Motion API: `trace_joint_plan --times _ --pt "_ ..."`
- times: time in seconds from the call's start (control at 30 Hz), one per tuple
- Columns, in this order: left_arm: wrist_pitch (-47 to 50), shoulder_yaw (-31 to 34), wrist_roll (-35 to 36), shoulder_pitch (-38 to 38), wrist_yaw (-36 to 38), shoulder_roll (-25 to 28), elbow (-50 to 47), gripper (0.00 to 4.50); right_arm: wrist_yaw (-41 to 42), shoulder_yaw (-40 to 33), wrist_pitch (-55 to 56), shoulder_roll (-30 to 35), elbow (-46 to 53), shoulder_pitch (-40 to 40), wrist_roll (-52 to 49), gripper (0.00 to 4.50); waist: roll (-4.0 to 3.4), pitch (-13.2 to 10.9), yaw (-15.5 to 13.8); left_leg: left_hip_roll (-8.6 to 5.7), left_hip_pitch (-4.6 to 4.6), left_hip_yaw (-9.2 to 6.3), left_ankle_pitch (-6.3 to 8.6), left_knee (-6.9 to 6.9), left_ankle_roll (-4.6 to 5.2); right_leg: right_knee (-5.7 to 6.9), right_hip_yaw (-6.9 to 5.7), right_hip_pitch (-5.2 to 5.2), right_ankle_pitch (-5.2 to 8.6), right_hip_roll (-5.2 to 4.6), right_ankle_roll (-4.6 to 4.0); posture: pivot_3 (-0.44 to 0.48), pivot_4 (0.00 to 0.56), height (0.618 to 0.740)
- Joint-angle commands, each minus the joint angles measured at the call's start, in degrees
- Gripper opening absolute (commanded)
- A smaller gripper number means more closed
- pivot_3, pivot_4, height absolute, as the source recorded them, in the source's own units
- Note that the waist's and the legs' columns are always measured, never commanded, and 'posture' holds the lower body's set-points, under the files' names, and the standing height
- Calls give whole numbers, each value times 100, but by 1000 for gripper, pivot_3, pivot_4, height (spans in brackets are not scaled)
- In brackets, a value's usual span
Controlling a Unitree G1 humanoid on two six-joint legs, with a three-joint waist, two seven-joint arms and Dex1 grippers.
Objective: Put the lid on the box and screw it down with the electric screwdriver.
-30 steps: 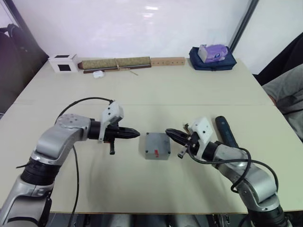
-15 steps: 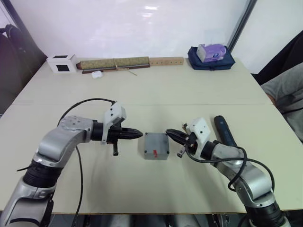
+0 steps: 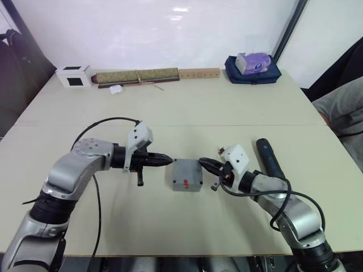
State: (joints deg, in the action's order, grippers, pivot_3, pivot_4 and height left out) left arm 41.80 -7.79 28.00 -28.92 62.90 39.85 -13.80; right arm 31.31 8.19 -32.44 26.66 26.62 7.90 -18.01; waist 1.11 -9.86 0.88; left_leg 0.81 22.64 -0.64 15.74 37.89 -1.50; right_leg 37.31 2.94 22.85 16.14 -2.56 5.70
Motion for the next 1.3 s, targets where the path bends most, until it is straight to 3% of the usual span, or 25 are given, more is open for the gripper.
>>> trace_joint_plan --times 0.03,0.1,0.23,0.47,0.67,0.8,0.83,0.93,1.0,1.1,1.3 --pt "-77 42 38 -87 -8 -2 -98 0 -4 -5 77 -25 43 81 58 11 0 0 0 0 0 0 0 0 0 0 0 0 0 0 0 0 150 740" --pt "-75 42 39 -88 -4 1 -95 0 6 -6 71 -36 39 85 63 11 0 0 0 0 0 0 0 0 0 0 0 0 0 0 0 0 150 740" --pt "-78 41 35 -104 -7 -9 -70 0 36 -19 47 -34 46 94 40 1055 0 0 0 0 0 0 0 0 0 0 0 0 0 0 0 0 150 740" --pt "-313 -57 -141 -341 -100 -213 37 0 15 -698 -497 105 379 113 -490 3988 0 0 -19 0 0 0 0 0 0 0 0 -1 0 -1 0 0 150 740" --pt "-613 -356 -166 -999 147 -591 84 0 -401 -2527 -2258 811 333 720 -1408 3988 -2 -2 -24 -7 12 -2 0 8 0 -2 0 0 -1 -12 2 0 150 740" --pt "-1193 -720 -499 -1230 500 -731 406 0 -430 -2954 -3366 1564 -73 1314 -1653 3988 -7 -3 -2 -10 9 3 4 7 8 -4 1 2 -2 -7 2 0 150 740" --pt "-1306 -821 -567 -1340 548 -821 488 0 -357 -2986 -3751 1846 -282 1491 -1725 4261 -7 -3 -1 -10 8 5 5 1 9 -4 1 2 -1 -4 1 0 150 740" --pt "-1481 -1030 -635 -1622 716 -1042 602 0 -59 -2818 -5041 2755 -969 1925 -1893 4261 -24 -13 -16 -7 13 12 6 0 11 -1 -2 9 -1 3 -1 0 150 740" --pt "-1543 -1094 -674 -1674 806 -1084 622 0 36 -2643 -5592 3034 -1244 2125 -1974 4261 -25 -12 -19 -8 31 15 6 5 11 -1 -1 22 -1 -2 -1 0 150 740" --pt "-1789 -1233 -812 -1689 944 -1083 631 0 762 -2009 -5348 3694 -1354 1987 -2117 4261 -31 -11 -4 -8 57 13 7 10 15 -3 2 47 -3 -3 1 0 150 740" --pt "-1783 -1224 -916 -1415 841 -1005 374 0 1260 -1191 -5587 4110 -1942 2046 -2195 4261 -34 -11 -3 -9 67 22 11 15 22 -3 3 58 -3 -2 3 0 150 740"
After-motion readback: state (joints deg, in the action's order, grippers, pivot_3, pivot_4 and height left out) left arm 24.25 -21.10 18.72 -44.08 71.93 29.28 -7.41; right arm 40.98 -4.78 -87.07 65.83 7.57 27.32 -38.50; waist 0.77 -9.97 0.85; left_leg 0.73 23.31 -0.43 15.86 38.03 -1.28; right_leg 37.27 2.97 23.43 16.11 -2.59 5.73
